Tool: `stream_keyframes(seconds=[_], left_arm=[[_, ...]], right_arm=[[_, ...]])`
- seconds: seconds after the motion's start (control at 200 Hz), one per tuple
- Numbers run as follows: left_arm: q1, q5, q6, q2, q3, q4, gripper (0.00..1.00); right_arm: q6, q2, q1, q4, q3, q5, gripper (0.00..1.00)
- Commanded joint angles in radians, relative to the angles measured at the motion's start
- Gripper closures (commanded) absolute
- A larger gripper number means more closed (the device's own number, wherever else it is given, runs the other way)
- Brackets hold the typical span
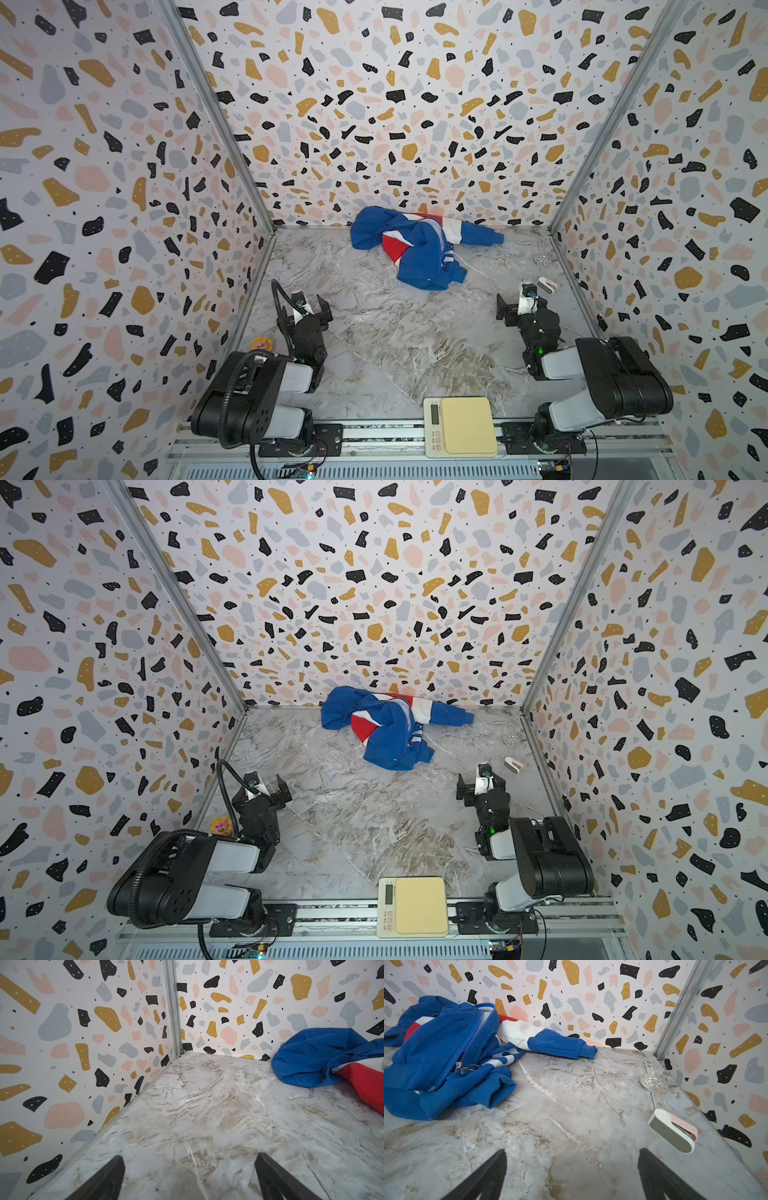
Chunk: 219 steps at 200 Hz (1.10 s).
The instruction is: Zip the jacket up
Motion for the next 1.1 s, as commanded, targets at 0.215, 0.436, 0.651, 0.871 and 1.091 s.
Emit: stream_keyframes(seconds=[0.215, 0.436, 0.651, 0.871, 1.091], left_arm=[[0.005, -0.004, 0.005, -0.007, 0.019, 0.031, 0.00], [0.005, -0.003, 0.005, -0.007, 0.019, 0.028, 0.00], [0.005, -0.002, 0.005, -0.006, 0.022, 0.027, 0.00], [0.005, -0.002, 0.002, -0.008, 0.019, 0.029, 0.00], [0.005, -0.004, 0.001, -0.008, 0.017, 0.029, 0.00]], right_arm=[[0.002, -0.009, 0.002, -0.004, 0.019, 0.004, 0.01], [0.005, -0.009, -0.001, -0.002, 0.019, -0.002, 0.01], [-0.001, -0.009, 0.002, -0.006, 0.020, 0.002, 0.01], [-0.002, -0.006, 0.007, -0.004, 0.020, 0.009, 0.01], [0.000, -0.006, 0.004, -0.003, 0.020, 0.004, 0.01]])
